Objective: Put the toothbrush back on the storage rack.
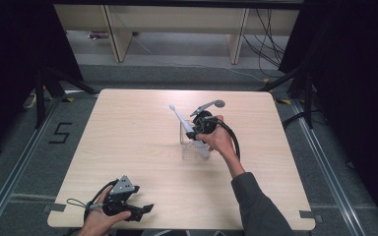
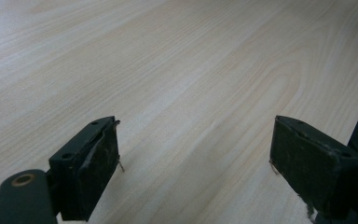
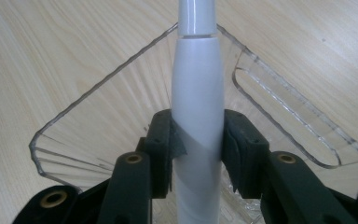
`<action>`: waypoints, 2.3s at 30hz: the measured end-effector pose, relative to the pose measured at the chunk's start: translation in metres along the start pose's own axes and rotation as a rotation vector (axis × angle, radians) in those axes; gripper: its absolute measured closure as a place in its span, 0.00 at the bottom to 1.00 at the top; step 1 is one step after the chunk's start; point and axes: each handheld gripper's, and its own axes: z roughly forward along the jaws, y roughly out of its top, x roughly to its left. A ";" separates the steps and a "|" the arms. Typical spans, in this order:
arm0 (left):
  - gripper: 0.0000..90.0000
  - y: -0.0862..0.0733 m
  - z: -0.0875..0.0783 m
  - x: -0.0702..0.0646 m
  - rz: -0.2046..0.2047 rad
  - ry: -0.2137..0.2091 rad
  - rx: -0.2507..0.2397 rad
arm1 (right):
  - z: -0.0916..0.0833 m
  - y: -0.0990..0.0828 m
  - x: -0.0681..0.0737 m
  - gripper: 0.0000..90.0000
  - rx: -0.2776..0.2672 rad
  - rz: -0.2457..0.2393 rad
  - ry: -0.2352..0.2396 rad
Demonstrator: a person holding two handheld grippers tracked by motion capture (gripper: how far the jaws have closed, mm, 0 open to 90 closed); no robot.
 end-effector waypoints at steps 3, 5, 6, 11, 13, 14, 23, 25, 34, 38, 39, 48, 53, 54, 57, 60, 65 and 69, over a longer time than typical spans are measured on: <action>0.16 0.000 -0.001 0.002 0.031 0.015 0.009 | -0.006 0.000 -0.002 0.64 -0.045 0.000 -0.001; 0.16 0.000 0.000 0.000 0.004 0.001 -0.005 | -0.010 0.000 -0.001 0.63 -0.039 0.034 -0.003; 0.16 0.000 0.000 0.000 0.006 -0.003 -0.005 | -0.015 0.000 -0.003 0.61 -0.072 0.023 0.012; 0.16 0.000 0.000 0.000 0.008 0.005 -0.006 | -0.024 -0.001 -0.003 0.59 -0.093 0.047 0.008; 0.16 0.000 0.000 0.000 0.007 0.002 -0.005 | -0.029 -0.001 0.000 0.59 -0.082 0.092 0.006; 0.16 0.000 0.000 0.000 0.005 0.003 -0.007 | -0.029 -0.002 -0.004 0.59 -0.117 0.053 -0.009; 0.16 0.000 0.000 0.000 0.005 0.004 -0.007 | -0.036 -0.002 -0.004 0.55 -0.145 0.022 0.007; 0.16 0.000 0.000 0.001 0.005 0.004 -0.008 | -0.039 -0.003 -0.003 0.54 -0.144 0.043 0.010; 0.16 0.000 0.000 0.001 0.004 0.006 -0.009 | -0.044 -0.004 -0.005 0.50 -0.168 0.032 0.008; 0.16 0.000 0.000 0.000 -0.008 0.007 -0.019 | -0.046 -0.003 -0.001 0.48 -0.186 0.033 0.004; 0.16 0.000 0.000 0.000 -0.008 0.007 -0.019 | -0.047 -0.003 0.000 0.47 -0.188 0.033 0.006; 0.16 0.000 0.000 0.000 -0.006 0.007 -0.017 | -0.059 -0.006 0.001 0.42 -0.199 0.021 -0.008; 0.16 0.000 0.000 0.000 -0.007 0.007 -0.018 | -0.067 -0.008 0.000 0.38 -0.215 0.025 -0.015; 0.16 0.000 0.000 0.000 -0.006 0.007 -0.018 | -0.069 -0.009 0.001 0.38 -0.207 0.034 -0.013; 0.16 0.000 0.000 0.000 -0.007 0.007 -0.018 | -0.077 -0.012 0.001 0.37 -0.224 0.028 -0.025; 0.16 0.000 0.000 0.000 -0.006 0.007 -0.018 | -0.081 -0.014 0.002 0.36 -0.230 0.036 -0.026; 0.16 0.000 0.000 0.001 -0.001 0.007 -0.013 | -0.090 -0.020 0.002 0.36 -0.248 0.026 -0.035; 0.16 0.000 0.001 0.000 -0.007 0.008 -0.020 | -0.096 -0.027 -0.001 0.36 -0.270 0.014 -0.037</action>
